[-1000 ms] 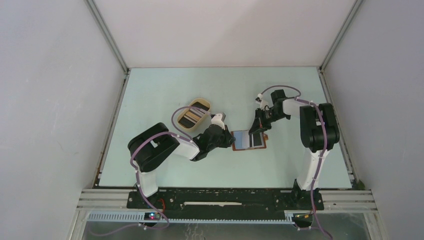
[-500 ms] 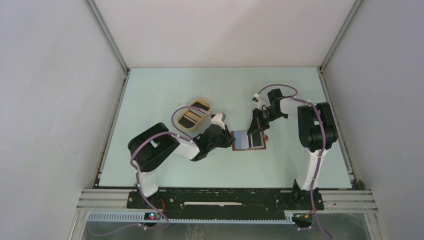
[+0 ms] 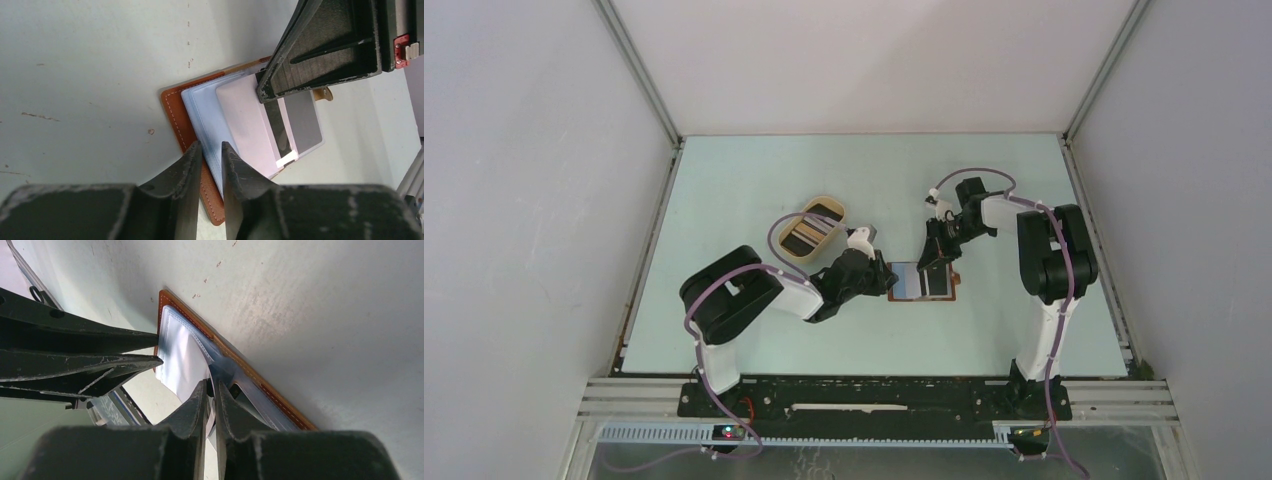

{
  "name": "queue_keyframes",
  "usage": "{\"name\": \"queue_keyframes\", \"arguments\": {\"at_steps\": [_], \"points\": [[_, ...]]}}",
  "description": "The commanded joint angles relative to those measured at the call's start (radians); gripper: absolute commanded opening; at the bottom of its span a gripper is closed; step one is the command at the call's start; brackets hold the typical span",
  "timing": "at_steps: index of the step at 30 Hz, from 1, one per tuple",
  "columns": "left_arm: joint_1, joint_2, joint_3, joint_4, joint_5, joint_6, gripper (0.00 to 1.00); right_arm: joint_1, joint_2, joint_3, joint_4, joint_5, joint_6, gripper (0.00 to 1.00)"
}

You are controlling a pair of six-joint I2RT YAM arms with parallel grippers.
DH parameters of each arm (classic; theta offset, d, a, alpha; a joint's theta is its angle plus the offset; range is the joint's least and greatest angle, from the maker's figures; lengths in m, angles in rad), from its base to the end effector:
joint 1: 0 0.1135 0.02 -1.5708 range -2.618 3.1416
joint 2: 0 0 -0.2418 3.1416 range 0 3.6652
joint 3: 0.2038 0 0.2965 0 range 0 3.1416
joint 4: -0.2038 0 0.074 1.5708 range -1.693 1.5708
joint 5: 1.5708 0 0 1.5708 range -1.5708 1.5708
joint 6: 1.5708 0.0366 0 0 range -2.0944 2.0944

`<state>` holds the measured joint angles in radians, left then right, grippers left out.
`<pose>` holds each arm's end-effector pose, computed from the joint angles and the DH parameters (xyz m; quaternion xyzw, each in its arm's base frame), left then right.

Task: Put the credit cards into the card holder
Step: Insert the credit card into the card holder.

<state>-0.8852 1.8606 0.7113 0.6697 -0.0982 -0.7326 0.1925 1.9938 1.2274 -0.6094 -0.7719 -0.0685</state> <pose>0.2311 -0.2769 0.0539 0.0397 0.8532 -0.3461 0.3881 0.3774 0.0996 0.0775 -0.1563 0.9094 0.3795 0.0668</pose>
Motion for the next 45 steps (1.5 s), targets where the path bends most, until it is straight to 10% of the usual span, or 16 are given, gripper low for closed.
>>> {"name": "queue_keyframes", "arguments": {"at_steps": [1, 12, 32, 40, 45], "points": [[-0.01, -0.036, 0.013, -0.018, 0.009, 0.023, 0.29, 0.015, 0.029, 0.022, -0.024, 0.045, -0.037, 0.16], [-0.003, -0.187, -0.061, -0.028, -0.032, 0.066, 0.48, 0.013, 0.022, 0.027, -0.03, 0.043, -0.04, 0.17], [-0.049, -0.615, -0.301, 0.093, -0.163, 0.272, 0.51, 0.011, 0.012, 0.03, -0.035, 0.04, -0.047, 0.2], [-0.036, -0.707, -0.347, 0.166, -0.126, 0.308, 0.98, 0.014, 0.02, 0.031, -0.037, 0.032, -0.053, 0.21], [-0.011, -0.591, -0.36, 0.298, 0.021, 0.179, 0.94, 0.017, 0.016, 0.03, -0.036, 0.031, -0.054, 0.21]]}}
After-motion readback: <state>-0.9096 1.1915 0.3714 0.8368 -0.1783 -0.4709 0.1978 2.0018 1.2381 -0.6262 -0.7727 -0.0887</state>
